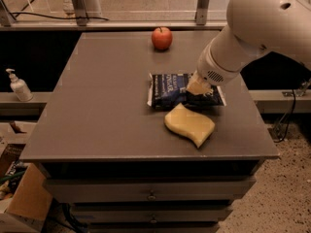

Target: Move blue chip bag near sponge

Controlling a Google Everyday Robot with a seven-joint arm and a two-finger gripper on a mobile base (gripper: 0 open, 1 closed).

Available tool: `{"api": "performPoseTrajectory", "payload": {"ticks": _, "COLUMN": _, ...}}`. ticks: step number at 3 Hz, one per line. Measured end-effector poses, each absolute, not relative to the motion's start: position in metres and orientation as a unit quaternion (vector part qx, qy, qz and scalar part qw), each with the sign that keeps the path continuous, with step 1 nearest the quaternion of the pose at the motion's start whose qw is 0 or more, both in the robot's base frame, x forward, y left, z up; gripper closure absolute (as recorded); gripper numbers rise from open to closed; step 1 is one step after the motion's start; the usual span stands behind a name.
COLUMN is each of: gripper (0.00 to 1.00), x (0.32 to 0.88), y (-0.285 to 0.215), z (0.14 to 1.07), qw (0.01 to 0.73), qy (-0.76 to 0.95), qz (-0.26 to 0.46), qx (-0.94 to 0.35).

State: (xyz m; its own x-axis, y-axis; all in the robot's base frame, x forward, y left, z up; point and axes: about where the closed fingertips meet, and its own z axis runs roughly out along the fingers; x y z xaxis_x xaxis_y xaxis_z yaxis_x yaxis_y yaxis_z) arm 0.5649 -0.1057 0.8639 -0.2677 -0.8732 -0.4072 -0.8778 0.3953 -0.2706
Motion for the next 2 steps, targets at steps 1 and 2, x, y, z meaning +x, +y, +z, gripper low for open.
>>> {"api": "performPoseTrajectory", "payload": {"ticks": 1, "gripper": 0.8, "x": 0.5554, "y": -0.1108, "z": 0.8695, "qw": 0.247, "qy": 0.795, "qz": 0.005, "qx": -0.555}}
{"api": "performPoseTrajectory", "payload": {"ticks": 2, "gripper": 0.58, "x": 0.5558, "y": -0.1077, "z": 0.8714, "qw": 0.245, "qy": 0.792, "qz": 0.008, "qx": -0.559}}
